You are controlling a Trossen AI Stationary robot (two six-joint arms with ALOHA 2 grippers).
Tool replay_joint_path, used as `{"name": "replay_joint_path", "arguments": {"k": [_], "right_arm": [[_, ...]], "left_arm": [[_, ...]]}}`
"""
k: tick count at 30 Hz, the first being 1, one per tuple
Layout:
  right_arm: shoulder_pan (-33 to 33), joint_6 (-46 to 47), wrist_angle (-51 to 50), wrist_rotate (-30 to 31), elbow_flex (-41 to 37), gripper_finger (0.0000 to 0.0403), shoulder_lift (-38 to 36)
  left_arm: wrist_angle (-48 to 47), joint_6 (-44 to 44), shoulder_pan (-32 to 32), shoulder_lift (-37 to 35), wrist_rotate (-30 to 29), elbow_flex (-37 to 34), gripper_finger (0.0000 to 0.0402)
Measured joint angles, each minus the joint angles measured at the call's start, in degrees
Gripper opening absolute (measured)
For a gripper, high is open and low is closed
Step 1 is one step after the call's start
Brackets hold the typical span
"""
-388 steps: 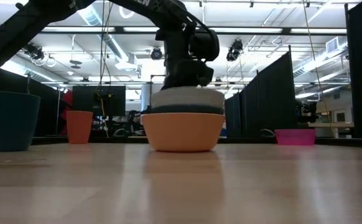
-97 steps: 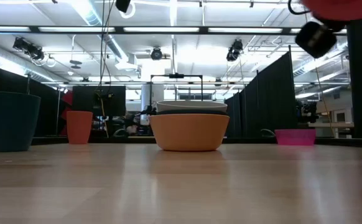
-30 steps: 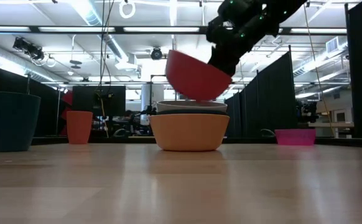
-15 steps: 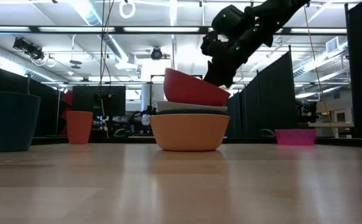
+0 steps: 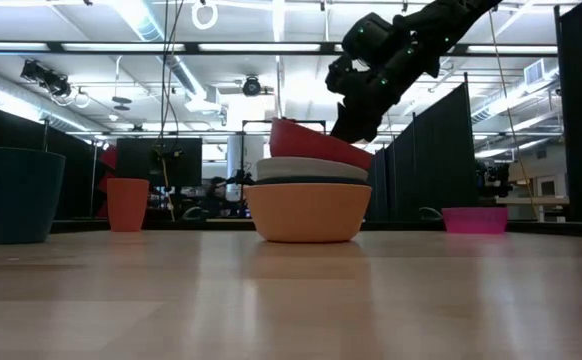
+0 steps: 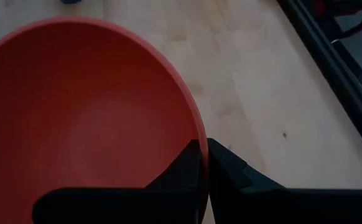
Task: Nest bowls inside each other
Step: Stack the orange bowl into the white bowl
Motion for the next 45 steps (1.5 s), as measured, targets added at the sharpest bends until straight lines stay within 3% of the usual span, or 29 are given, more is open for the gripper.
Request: {"name": "replay_joint_path", "arguments": {"k": [11,18,35,45], "right_arm": [[1.5,-0.3,-1.7,-0.9,0.0,0.0,0.4],[3.2,1.2,-1.5,-1.7,0.0,0.0001,4.7],[4.1,1.2,-1.7,-4.3,2.6,0.0069,5.1],[4.0,1.1,-9.7,-4.5,8.5,0.0115,5.0]], "left_arm": [[0.0,0.0,0.0,0.0,0.0,0.0,0.0158],[0.0,0.1,0.0,0.0,0.0,0.0,0.0158],[-1.5,0.0,0.0,0.0,0.0,0.0,0.0158],[-1.8,0.0,0.0,0.0,0.1,0.0,0.0158]]}}
